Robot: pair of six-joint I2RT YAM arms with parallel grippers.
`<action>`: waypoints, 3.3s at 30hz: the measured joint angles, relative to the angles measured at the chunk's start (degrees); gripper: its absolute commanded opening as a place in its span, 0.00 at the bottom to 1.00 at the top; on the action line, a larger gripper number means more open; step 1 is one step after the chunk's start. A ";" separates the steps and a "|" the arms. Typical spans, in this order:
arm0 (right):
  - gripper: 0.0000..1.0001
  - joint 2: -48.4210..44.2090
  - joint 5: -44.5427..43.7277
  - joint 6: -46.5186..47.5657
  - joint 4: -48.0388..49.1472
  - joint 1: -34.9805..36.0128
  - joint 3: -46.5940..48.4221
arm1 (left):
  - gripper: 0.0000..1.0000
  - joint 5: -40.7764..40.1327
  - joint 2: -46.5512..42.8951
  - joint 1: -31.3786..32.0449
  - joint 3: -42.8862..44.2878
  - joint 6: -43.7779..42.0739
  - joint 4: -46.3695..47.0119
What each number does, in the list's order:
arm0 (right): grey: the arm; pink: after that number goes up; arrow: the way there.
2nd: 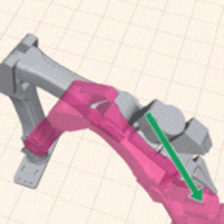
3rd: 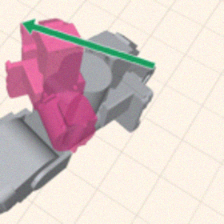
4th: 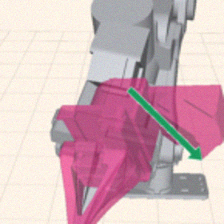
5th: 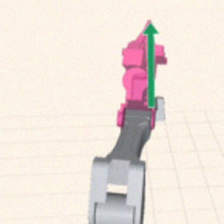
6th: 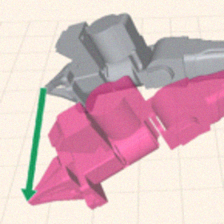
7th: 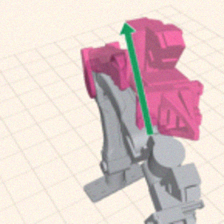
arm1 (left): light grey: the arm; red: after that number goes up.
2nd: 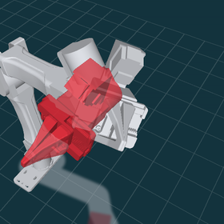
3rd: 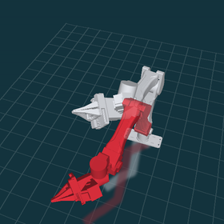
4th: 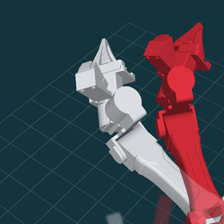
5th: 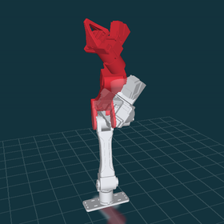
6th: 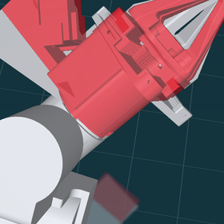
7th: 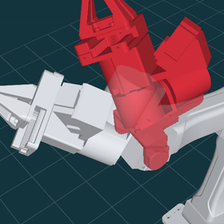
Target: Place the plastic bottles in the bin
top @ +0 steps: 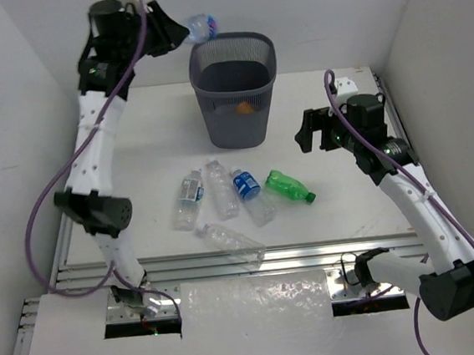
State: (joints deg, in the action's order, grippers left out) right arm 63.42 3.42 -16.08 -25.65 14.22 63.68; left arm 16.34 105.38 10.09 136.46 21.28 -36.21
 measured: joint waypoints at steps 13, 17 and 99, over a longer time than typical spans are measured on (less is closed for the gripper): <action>0.99 5.64 3.69 1.99 -2.60 1.42 -13.14 | 1.00 5.92 12.57 0.35 -1.27 -0.22 3.19; 0.93 13.88 1.79 3.19 -2.56 5.70 -14.40 | 1.00 2.95 -3.37 0.46 -15.96 0.26 5.05; 0.84 28.89 8.59 -5.31 14.01 18.69 -9.27 | 1.00 -21.86 -28.63 12.09 -40.28 -0.42 17.79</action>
State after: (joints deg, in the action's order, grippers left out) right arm 92.31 12.01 -21.39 -11.64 32.91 54.41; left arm -5.52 76.75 22.17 96.18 20.86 -18.41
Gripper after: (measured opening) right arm 0.889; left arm 0.995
